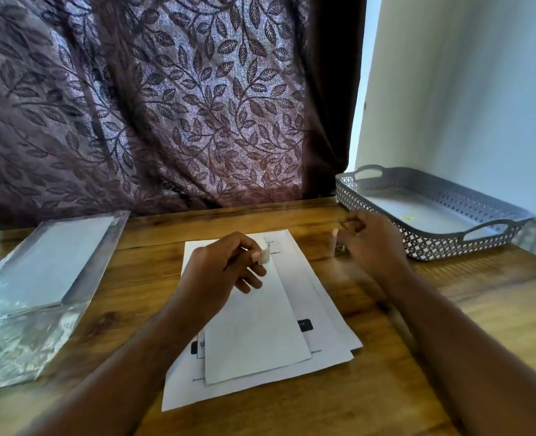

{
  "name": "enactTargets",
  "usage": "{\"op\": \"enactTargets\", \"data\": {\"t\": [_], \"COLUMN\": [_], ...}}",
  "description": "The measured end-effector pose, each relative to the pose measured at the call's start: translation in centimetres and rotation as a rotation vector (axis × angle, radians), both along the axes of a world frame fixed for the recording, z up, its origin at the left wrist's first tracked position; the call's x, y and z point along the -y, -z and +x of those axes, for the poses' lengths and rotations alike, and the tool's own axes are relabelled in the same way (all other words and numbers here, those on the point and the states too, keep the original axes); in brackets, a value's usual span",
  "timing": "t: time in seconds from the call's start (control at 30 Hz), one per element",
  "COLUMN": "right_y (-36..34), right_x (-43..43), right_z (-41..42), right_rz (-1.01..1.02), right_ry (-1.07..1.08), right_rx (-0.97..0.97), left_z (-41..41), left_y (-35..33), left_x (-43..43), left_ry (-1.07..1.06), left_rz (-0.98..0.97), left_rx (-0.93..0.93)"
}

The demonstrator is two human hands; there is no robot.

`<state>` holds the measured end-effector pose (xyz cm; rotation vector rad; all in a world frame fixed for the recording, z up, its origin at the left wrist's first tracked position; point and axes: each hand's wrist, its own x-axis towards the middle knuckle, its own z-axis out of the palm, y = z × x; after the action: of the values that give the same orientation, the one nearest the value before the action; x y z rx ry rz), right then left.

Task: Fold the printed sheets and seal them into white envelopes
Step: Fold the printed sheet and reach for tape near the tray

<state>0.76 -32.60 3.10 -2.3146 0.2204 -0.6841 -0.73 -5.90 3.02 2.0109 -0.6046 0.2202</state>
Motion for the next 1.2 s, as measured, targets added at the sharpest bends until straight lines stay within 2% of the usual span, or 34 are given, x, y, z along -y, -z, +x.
{"op": "enactTargets", "data": {"t": [0.1, 0.13, 0.2, 0.3, 0.37, 0.47, 0.57, 0.77, 1.0, 1.1, 1.2], "right_y": [-1.4, -1.6, -1.7, -1.7, -1.6, -1.7, -2.1, -2.0, -2.2, -2.5, -2.6], "right_x": [-2.6, -3.4, -4.7, -5.8, -6.1, -6.1, -5.9, -5.7, -5.4, -4.9, -4.3], "right_z": [-1.9, -2.3, -2.8, -2.9, -3.0, -2.8, -2.6, -2.7, -2.7, -2.9, -2.9], "right_rz": [0.298, 0.312, 0.287, 0.309, 0.292, 0.241, 0.276, 0.345, 0.272, 0.288, 0.398], "right_ry": [-0.493, -0.603, -0.688, -0.645, -0.637, -0.651, -0.657, -0.657, -0.646, -0.654, -0.646], "right_rx": [-0.057, -0.101, -0.178, -0.277, -0.337, -0.442, -0.505, -0.527, -0.646, -0.709, -0.689], "left_z": [0.0, -0.1, -0.2, -0.5, -0.5, -0.6, -0.7, -0.8, -1.3, -1.2, -1.5], "left_y": [0.1, 0.1, 0.1, -0.3, -0.6, -1.1, -1.6, -1.5, -1.8, -1.6, -1.8], "left_x": [0.0, 0.0, 0.0, 0.0, 0.1, 0.0, -0.6, -0.5, 0.5, 0.4, 0.8], "left_ry": [0.045, 0.045, 0.039, 0.032, 0.049, 0.060, 0.099, 0.173, 0.221, 0.207, 0.198], "left_rz": [0.013, 0.037, 0.154, 0.447, 0.575, 0.719, 0.812, 0.851, 0.867, 0.894, 0.881], "left_rx": [0.005, 0.010, 0.061, 0.178, 0.258, 0.387, 0.598, 0.802, 0.937, 0.949, 0.872]}}
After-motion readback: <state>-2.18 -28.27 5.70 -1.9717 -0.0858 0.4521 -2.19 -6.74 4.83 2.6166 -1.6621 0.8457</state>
